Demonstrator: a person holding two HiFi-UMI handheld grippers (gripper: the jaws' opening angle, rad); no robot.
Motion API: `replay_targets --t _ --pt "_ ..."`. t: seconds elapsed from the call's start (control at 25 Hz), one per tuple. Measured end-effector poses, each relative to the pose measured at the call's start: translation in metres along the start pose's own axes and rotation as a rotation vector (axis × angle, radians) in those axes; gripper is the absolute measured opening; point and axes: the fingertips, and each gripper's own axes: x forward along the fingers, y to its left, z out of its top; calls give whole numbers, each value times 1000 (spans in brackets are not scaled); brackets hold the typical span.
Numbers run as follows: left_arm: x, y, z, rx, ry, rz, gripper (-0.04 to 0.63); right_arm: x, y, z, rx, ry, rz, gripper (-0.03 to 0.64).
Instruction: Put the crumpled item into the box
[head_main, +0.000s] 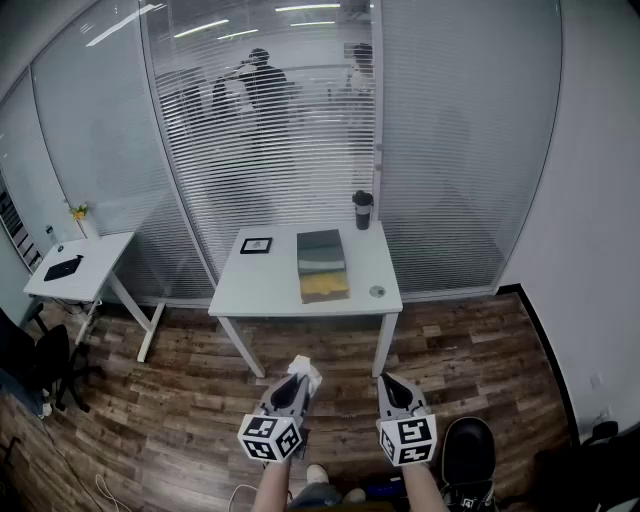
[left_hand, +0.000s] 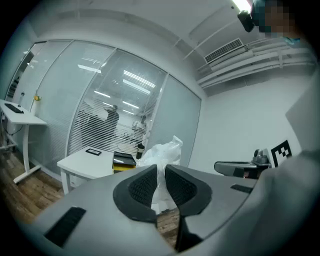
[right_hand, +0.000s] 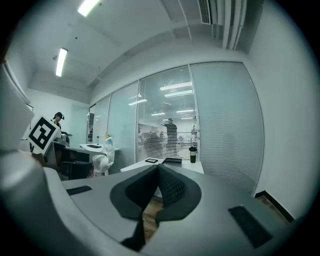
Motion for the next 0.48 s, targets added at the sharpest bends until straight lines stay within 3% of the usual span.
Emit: replay_targets --t 0.28,0.48 --pt "-1 3 -4 1 9 3 71 -2 -1 -2 4 3 -2 11" --pt "0 6 -4 -4 5 8 71 4 -6 -13 108 26 11 12"
